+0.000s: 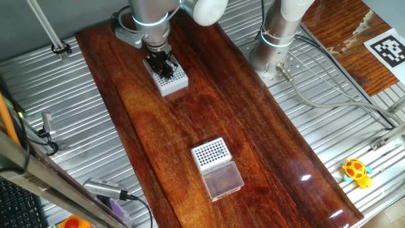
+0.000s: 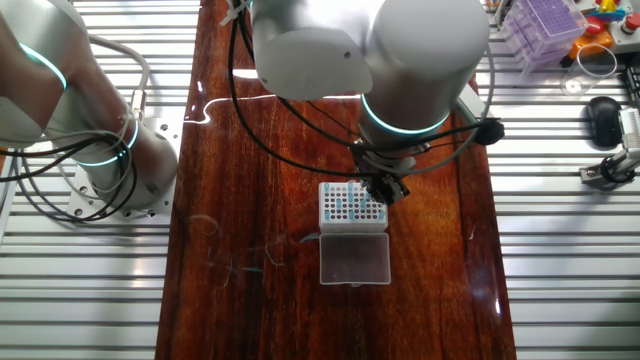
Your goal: Transfer all medium pipette tips from one holder to another
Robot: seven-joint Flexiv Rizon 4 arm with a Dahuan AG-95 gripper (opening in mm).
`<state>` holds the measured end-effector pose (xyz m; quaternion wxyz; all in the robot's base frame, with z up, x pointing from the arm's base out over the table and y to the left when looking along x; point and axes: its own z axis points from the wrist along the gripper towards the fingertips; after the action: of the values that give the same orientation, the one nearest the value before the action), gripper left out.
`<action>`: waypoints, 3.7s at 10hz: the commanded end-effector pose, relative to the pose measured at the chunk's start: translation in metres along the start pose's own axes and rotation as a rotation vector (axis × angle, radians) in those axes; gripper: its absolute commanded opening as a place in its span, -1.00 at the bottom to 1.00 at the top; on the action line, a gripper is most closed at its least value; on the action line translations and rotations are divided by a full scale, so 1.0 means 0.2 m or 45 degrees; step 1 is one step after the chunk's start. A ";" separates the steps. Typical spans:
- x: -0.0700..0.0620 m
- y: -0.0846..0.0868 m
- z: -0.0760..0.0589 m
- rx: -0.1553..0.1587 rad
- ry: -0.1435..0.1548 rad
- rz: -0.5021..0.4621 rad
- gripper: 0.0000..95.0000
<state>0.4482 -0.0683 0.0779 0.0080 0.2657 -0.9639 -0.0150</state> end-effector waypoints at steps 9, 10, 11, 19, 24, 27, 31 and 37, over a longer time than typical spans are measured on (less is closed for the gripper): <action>0.01 0.01 -0.12 -0.005 0.006 -0.005 -1.00; 0.01 0.02 -0.15 -0.006 0.008 -0.006 -1.00; 0.02 0.02 -0.19 -0.007 0.007 -0.009 -1.00; 0.02 0.06 -0.38 -0.016 0.009 0.018 -1.00; -0.15 0.39 -0.42 -0.012 0.014 0.161 -1.00; -0.26 0.61 -0.38 0.002 -0.004 0.271 -1.00; -0.35 0.83 -0.33 0.015 -0.015 0.364 -1.00; -0.35 0.93 -0.35 0.035 -0.008 0.304 -1.00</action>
<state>0.4148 0.1252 0.1535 0.0034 0.1363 -0.9907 -0.0057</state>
